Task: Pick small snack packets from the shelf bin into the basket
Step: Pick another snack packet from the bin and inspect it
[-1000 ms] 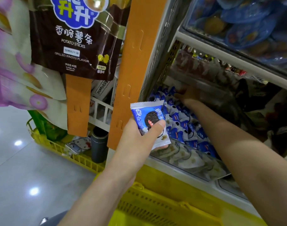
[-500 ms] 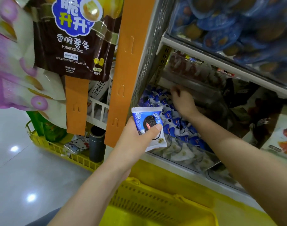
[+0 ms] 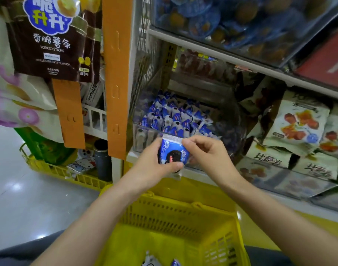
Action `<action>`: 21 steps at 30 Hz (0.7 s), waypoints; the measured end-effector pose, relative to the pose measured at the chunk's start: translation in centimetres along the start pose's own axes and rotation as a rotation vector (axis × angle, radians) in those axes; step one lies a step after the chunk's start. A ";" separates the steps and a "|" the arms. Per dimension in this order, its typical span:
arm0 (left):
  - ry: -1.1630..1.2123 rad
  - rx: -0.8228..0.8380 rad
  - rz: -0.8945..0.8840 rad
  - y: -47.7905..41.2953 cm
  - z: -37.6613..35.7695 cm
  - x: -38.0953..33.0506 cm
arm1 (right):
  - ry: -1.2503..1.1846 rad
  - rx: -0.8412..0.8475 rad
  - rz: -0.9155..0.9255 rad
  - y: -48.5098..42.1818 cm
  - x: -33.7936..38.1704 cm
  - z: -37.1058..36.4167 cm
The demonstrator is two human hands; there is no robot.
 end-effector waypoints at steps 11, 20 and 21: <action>-0.077 -0.120 0.035 0.3 -1.3 2.2 | -0.134 -0.017 -0.042 3.0 -4.2 -1.1; -0.156 -0.099 0.125 0.6 -2.0 2.9 | 0.515 -0.066 0.256 3.9 -3.7 -0.4; -0.142 -0.093 0.127 0.6 -2.0 2.8 | 0.496 -0.068 0.255 3.9 -3.6 -0.3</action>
Point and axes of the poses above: each hand's wrist, its own y-axis away from the middle knuckle, its own z-axis out of the back of the hand, x = y × z, the point moved 4 cm from there along -y, towards the middle knuckle, and after that the axes turned 4 degrees about x, right-handed, at the moved point
